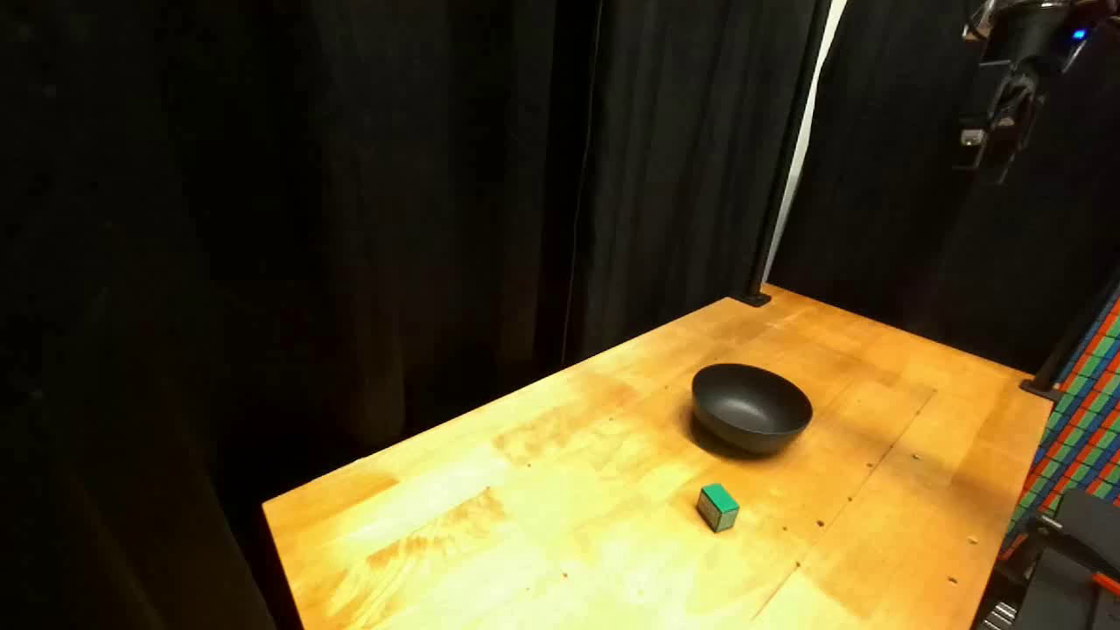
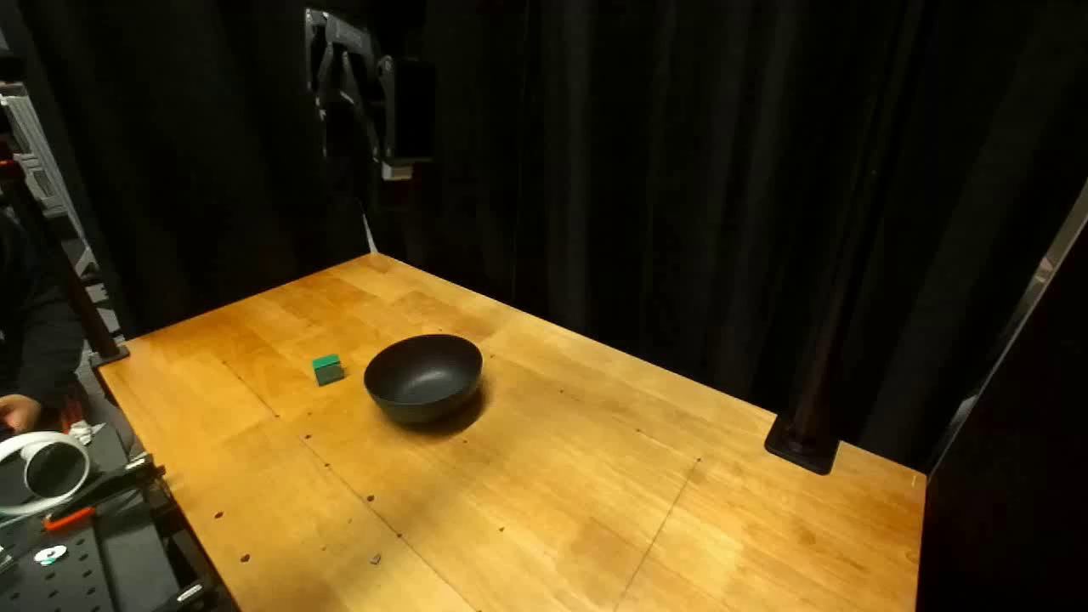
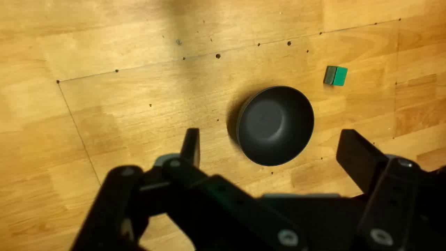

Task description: Put the green block in the bowl

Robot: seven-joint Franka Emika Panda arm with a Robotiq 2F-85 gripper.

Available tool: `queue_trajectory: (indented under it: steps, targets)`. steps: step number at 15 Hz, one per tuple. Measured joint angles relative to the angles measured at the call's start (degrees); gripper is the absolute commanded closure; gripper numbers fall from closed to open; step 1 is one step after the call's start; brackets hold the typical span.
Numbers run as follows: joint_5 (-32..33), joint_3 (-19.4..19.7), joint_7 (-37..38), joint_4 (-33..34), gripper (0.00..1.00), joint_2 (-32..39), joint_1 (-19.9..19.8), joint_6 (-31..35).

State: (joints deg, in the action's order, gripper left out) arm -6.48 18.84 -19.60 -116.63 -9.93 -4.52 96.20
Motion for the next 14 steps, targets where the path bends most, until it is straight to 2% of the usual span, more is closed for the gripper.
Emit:
queue_trajectory:
  steps: [9, 11, 14]
  targets:
    - [0.0, -0.24, 0.0, 0.51, 0.0, -0.11, -0.22, -0.01]
    - [0.0, -1.72, 0.28, -0.81, 0.0, -0.2, -0.66, 1.43]
    - [-0.11, -6.49, 1.57, -7.22, 0.0, -1.47, -0.1, 6.55]
